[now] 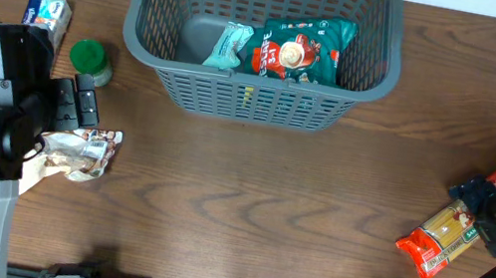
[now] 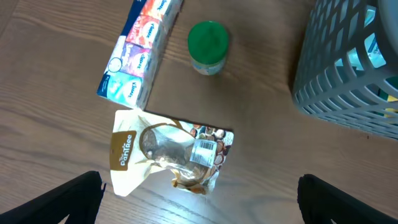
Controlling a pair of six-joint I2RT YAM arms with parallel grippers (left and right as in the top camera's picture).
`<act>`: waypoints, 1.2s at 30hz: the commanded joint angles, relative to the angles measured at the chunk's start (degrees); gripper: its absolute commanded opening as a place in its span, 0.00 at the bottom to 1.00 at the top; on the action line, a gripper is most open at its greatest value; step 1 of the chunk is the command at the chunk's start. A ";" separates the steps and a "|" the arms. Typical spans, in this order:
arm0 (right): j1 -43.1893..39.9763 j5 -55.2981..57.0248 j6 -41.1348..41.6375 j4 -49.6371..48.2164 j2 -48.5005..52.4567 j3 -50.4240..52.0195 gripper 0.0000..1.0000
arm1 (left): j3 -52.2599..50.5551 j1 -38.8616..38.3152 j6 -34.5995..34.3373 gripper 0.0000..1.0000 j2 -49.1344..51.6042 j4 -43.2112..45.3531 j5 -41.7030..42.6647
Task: Pack container
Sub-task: 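Lift the spaghetti package and lay it into the basket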
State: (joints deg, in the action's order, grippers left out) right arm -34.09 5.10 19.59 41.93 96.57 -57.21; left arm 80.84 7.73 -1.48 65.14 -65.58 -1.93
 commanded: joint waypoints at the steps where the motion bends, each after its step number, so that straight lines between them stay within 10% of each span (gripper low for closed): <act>1: -0.50 -2.62 -2.54 -3.87 -1.07 3.89 0.99 | 0.94 0.22 0.28 0.99 0.09 -0.15 -0.66; 10: -0.48 -4.55 -2.56 -15.80 -1.05 12.83 0.89 | 0.94 0.24 0.31 0.99 0.09 -0.15 -0.66; 19: -0.42 -9.09 -2.51 -17.44 -1.18 13.11 0.01 | 0.94 0.24 0.31 0.99 0.09 -0.11 -0.66; 26: 2.34 -16.02 -9.01 -6.03 -3.69 2.43 0.01 | 0.94 0.24 0.31 0.99 0.09 -0.11 -0.66; 36: 14.08 -12.46 -16.48 20.57 -4.39 -41.11 0.01 | 0.94 0.24 0.31 0.99 0.09 -0.11 -0.66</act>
State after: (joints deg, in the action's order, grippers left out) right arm -23.49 -6.52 7.64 60.62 94.26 -87.24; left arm 80.84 7.73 -1.48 65.14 -65.63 -1.91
